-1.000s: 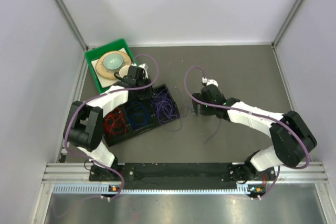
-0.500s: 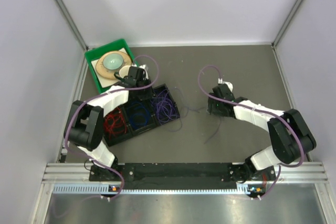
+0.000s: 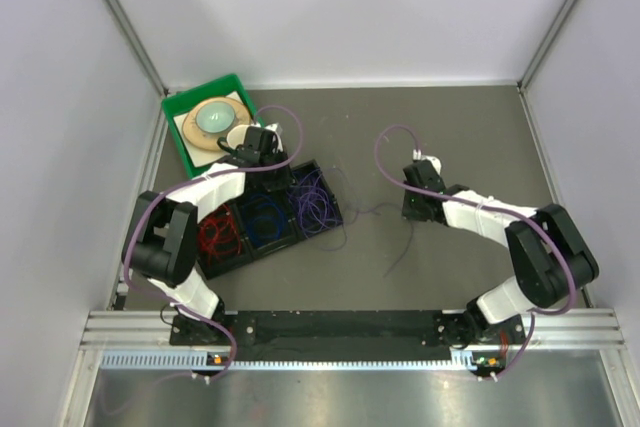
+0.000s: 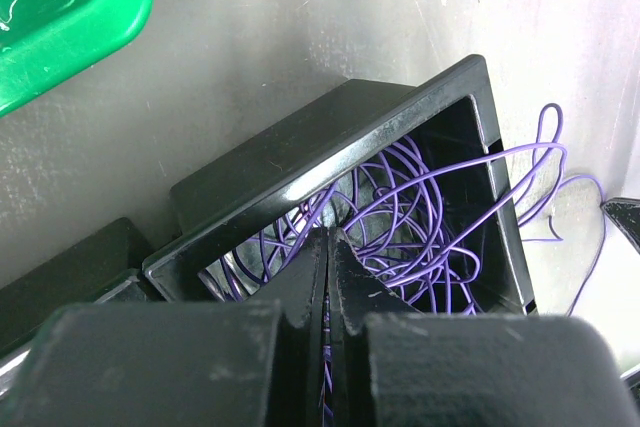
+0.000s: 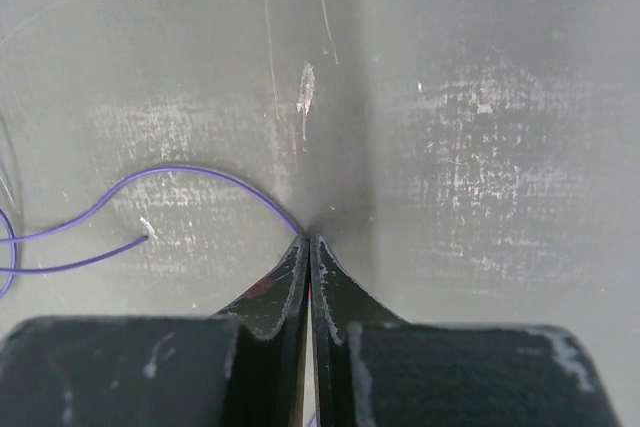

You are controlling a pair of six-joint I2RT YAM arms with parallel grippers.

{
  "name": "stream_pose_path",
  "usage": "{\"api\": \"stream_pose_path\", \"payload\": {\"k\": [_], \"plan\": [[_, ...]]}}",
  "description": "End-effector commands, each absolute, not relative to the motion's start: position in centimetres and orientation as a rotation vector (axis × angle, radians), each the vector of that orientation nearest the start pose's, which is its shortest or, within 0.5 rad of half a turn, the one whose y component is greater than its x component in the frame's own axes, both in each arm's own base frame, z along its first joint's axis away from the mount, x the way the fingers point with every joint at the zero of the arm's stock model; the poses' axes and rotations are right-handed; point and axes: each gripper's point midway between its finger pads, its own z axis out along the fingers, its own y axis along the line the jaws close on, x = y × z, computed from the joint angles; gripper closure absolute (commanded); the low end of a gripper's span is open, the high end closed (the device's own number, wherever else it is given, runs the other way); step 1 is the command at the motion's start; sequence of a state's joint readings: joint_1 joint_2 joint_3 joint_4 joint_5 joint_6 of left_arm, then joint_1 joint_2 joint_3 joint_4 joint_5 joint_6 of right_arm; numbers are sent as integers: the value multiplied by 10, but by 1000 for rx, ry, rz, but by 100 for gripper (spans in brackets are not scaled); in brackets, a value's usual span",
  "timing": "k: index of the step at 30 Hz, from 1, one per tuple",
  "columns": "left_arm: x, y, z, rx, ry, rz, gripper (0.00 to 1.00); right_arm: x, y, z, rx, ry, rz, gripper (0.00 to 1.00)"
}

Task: Untangle the cables

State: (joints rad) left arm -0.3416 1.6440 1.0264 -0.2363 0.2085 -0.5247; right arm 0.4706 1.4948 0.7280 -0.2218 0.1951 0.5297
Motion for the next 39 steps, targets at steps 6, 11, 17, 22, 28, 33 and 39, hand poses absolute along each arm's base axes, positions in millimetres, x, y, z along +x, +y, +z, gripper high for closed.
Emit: {"api": "stream_pose_path", "payload": {"k": [6, 11, 17, 22, 28, 33, 39], "plan": [[370, -193, 85, -125, 2476, -640, 100, 312, 198, 114, -31, 2328, 398, 100], [371, -194, 86, -128, 2472, -641, 100, 313, 242, 155, -124, 2251, 543, 100], [370, -193, 88, -121, 2471, -638, 100, 316, 230, 119, -191, 2343, 380, 47], [371, -191, 90, -117, 2468, -622, 100, 300, 222, 78, -400, 2459, 295, 35], [371, -192, 89, -120, 2471, -625, 100, 300, 184, 59, -380, 2510, 29, 44], [370, -191, 85, -124, 2477, -622, 100, 289, 161, 57, -204, 2545, -65, 51], [369, -191, 85, -128, 2479, -626, 100, 257, 125, 58, 299, 2530, 20, 46]]}}
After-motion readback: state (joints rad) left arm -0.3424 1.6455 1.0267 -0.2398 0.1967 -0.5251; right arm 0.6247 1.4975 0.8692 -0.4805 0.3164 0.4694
